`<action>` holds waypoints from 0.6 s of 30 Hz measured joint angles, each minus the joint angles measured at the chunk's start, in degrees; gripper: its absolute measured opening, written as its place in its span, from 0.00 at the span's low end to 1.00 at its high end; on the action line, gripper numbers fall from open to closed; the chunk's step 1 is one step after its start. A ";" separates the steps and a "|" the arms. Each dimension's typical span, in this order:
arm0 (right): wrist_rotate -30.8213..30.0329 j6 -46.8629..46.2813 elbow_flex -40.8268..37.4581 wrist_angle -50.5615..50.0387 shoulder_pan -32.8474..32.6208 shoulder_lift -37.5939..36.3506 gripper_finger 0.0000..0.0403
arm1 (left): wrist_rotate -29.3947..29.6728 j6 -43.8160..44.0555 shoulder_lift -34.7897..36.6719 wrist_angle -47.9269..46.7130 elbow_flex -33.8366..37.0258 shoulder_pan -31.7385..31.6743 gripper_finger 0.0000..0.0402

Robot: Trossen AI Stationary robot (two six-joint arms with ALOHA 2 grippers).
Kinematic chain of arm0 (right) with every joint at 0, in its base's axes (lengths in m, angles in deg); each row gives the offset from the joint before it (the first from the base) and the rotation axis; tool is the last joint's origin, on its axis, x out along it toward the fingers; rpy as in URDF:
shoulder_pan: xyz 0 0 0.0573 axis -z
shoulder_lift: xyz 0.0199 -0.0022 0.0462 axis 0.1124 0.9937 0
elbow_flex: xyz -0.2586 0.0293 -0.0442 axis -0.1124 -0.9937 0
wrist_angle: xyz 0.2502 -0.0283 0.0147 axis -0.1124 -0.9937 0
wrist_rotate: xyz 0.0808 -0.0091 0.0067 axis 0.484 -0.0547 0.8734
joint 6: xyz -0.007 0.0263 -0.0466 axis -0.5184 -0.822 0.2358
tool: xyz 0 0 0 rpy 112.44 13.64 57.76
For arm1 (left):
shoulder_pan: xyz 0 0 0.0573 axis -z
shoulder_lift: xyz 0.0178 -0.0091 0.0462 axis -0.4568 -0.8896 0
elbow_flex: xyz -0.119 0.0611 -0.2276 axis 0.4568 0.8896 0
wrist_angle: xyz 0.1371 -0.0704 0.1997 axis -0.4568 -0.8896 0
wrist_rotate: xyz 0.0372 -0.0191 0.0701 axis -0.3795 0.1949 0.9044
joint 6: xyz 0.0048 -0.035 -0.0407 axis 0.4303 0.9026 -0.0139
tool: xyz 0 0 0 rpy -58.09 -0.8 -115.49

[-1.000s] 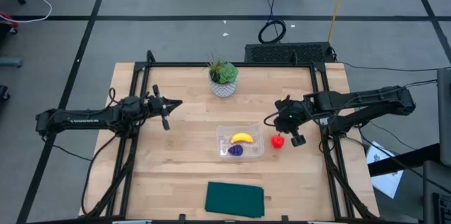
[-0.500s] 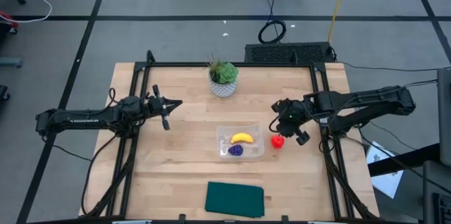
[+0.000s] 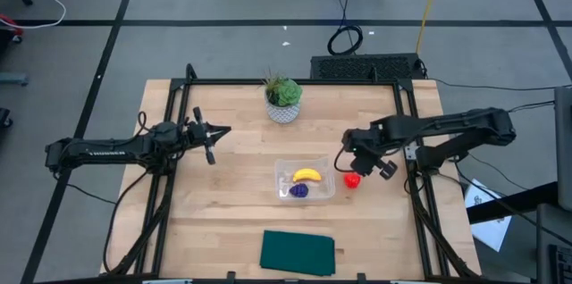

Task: Pick and placing Produce into tupperware
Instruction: Put the apple into the transparent bin

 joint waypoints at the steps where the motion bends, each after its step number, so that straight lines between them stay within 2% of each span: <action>1: -0.44 1.82 0.18 0.23 -0.14 0.77 0.00 | 0.08 0.53 0.01 -0.09 0.00 0.00 0.06; 10: -3.03 14.25 2.67 1.01 -1.24 4.61 0.00 | 0.11 2.99 0.00 -2.11 0.00 0.00 0.06; 18: -3.02 17.20 2.81 3.56 -5.07 4.66 0.00 | 0.11 3.21 0.02 -3.46 0.00 0.00 0.06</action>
